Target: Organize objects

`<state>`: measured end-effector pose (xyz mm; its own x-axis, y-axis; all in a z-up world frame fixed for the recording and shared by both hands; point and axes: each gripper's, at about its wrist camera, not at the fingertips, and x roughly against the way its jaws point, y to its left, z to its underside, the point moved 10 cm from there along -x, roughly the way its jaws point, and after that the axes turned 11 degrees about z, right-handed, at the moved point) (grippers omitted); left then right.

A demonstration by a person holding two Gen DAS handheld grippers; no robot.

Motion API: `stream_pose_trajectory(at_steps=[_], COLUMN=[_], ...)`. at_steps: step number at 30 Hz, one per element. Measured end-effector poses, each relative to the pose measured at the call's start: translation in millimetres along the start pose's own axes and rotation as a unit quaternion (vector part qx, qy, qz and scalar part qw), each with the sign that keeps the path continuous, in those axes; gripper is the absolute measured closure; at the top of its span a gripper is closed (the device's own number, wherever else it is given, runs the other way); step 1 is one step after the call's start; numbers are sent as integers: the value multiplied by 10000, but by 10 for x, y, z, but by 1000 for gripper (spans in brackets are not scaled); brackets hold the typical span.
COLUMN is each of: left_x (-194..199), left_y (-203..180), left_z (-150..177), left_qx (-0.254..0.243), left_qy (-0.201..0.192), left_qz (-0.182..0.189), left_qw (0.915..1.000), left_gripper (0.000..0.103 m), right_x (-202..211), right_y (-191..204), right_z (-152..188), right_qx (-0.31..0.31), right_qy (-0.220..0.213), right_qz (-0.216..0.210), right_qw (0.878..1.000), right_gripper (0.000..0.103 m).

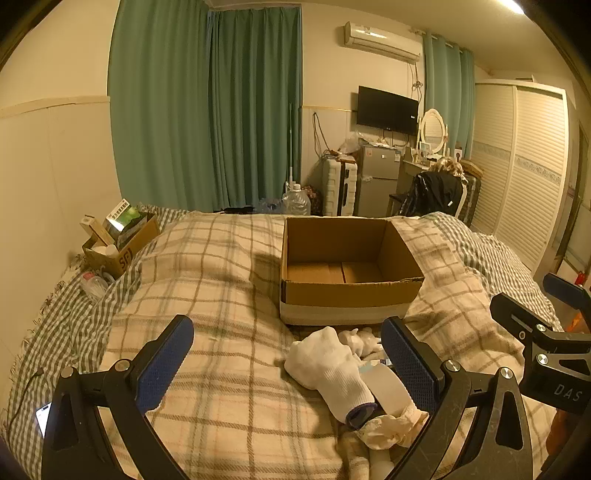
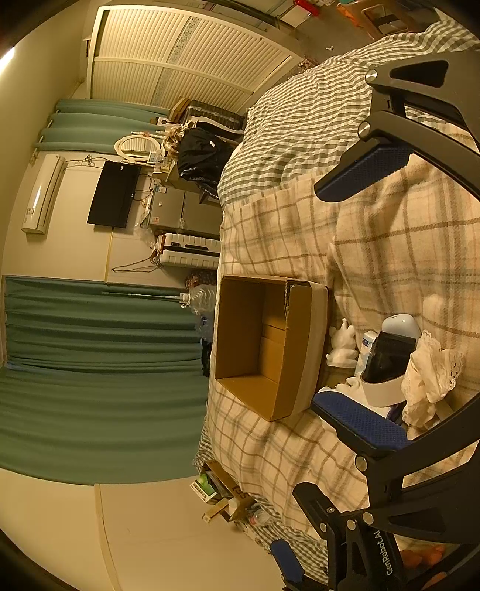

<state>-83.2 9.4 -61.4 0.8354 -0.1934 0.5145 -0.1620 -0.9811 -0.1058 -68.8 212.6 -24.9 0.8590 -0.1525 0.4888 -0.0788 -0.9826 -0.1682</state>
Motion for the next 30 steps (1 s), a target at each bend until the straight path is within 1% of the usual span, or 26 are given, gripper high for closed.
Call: stream_pose_trajectory(at_steps=[22, 26, 30], left_x=[-9, -7, 18], left_y=[-3, -10, -37], left_z=[31, 33, 40], left_qx=[24, 33, 24], left_qy=[34, 31, 19], left_qz=[13, 23, 42], left_qw=[10000, 10000, 10000], left_gripper=[0, 0, 0], right_x=[4, 10, 34], right_y=[41, 67, 81], right_z=[18, 36, 37], right_qx=[5, 41, 55], right_qy=[45, 91, 87], right_qz=[-34, -112, -127], right_qw=[10000, 9999, 9999], right_gripper=[0, 5, 5])
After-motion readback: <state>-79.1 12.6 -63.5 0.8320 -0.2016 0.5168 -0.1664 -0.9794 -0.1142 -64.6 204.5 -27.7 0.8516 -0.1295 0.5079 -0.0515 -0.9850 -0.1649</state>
